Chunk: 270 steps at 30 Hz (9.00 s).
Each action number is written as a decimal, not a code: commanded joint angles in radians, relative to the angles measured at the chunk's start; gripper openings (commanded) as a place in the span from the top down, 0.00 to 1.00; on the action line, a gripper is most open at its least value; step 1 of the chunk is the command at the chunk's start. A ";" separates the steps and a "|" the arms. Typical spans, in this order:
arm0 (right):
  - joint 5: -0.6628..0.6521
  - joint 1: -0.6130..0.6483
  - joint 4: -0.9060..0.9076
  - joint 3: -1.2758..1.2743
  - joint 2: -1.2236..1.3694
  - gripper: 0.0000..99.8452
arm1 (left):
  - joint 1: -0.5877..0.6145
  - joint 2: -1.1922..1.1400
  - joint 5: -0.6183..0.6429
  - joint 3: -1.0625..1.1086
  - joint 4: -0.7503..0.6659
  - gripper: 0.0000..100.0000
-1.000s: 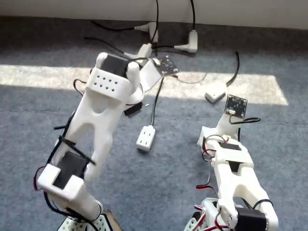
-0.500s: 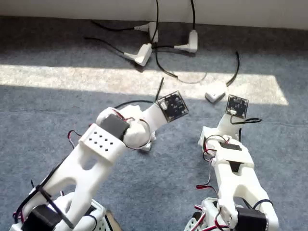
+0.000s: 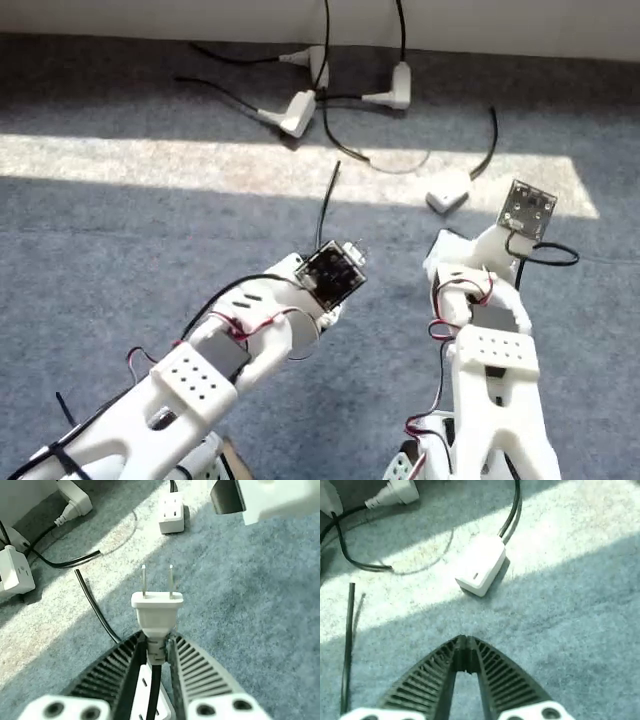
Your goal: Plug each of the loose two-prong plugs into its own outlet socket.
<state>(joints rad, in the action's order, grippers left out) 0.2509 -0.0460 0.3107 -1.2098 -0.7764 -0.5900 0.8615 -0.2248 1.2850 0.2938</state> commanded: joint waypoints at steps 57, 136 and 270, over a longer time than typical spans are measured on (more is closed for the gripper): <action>-0.230 0.231 -0.188 -0.437 -0.573 0.99 | -0.122 0.777 0.109 0.179 0.247 0.99; -0.141 0.278 -0.503 -0.084 0.338 0.99 | 0.147 -0.404 0.459 -0.829 0.769 0.99; -0.140 0.274 -0.503 -0.088 0.326 0.99 | 0.154 -1.417 0.643 -1.537 1.318 0.81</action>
<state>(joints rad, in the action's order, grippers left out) 0.1005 0.2378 -0.1711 -1.3111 -0.4388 -0.4442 -0.5608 0.4074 -0.2723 1.6533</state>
